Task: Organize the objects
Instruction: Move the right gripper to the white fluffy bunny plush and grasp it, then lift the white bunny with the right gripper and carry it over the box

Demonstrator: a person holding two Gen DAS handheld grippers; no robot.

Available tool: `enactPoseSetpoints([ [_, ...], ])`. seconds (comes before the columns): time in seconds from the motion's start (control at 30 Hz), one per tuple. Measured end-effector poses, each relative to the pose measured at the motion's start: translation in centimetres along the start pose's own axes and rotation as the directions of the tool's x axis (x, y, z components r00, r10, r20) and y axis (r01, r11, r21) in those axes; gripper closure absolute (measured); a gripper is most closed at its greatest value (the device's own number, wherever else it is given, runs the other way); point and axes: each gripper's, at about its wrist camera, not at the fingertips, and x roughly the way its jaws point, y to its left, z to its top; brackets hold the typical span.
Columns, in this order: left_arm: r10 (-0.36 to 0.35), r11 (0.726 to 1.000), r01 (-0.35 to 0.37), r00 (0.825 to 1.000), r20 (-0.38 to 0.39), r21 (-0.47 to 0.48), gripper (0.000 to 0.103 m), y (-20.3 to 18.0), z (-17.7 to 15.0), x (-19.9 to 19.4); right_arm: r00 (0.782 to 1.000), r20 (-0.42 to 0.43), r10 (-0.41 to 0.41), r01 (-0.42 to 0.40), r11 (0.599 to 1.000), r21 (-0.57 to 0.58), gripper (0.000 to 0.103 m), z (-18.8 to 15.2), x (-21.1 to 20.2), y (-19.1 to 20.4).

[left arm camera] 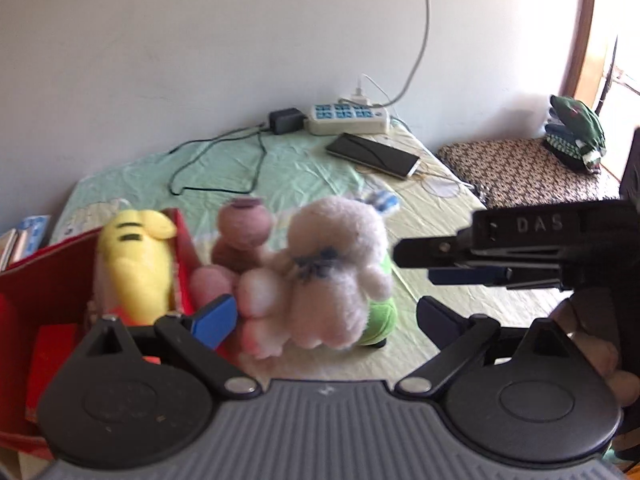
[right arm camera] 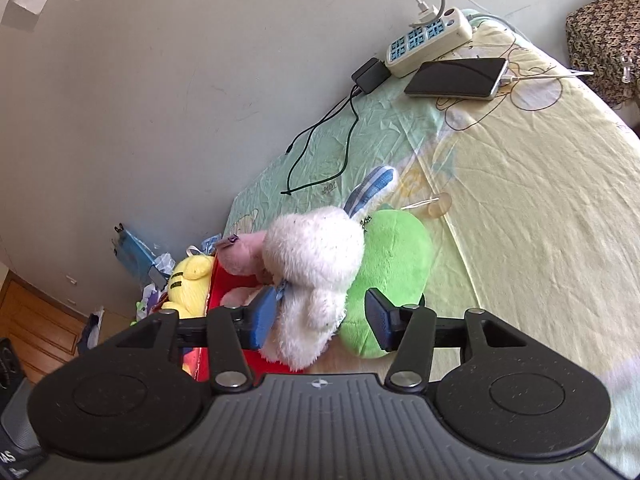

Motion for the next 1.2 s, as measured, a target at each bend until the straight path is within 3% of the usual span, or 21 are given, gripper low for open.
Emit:
enactPoseSetpoints([
  [0.13, -0.050, 0.999, 0.050, 0.998, -0.027, 0.002, 0.007, -0.4, 0.0, 2.3, 1.000, -0.015, 0.016, -0.017, 1.000, -0.009, 0.044, 1.0, 1.0, -0.2],
  [0.3, -0.061, 0.998, 0.061, 0.997, -0.054, 0.011, 0.023, -0.5, 0.4, 4.4, 0.997, -0.069, 0.025, -0.027, 0.999, -0.027, 0.043, 1.6, 2.9, -0.2],
  [0.57, -0.051, 0.999, 0.051, 0.994, -0.099, 0.001, 0.040, 0.1, 0.7, 6.9, 0.993, -0.114, 0.031, -0.034, 0.999, -0.029, 0.044, 1.5, 5.4, -0.2],
  [0.67, -0.050, 0.999, 0.049, 0.993, -0.103, -0.009, 0.045, 0.2, 0.6, 6.9, 0.990, -0.134, 0.048, -0.051, 0.998, -0.023, 0.057, 1.1, 5.8, -0.2],
  [0.77, -0.046, 0.999, 0.046, 0.994, -0.101, -0.008, 0.048, 0.1, 0.4, 6.7, 0.992, -0.121, 0.042, -0.047, 0.998, -0.040, 0.062, 0.9, 5.4, -0.1],
  [1.2, -0.153, 0.988, 0.153, 0.987, -0.048, 0.003, 0.051, -1.3, -1.2, 1.5, 0.998, -0.055, 0.010, -0.015, 0.996, -0.086, 0.065, -1.8, 1.2, 1.6],
])
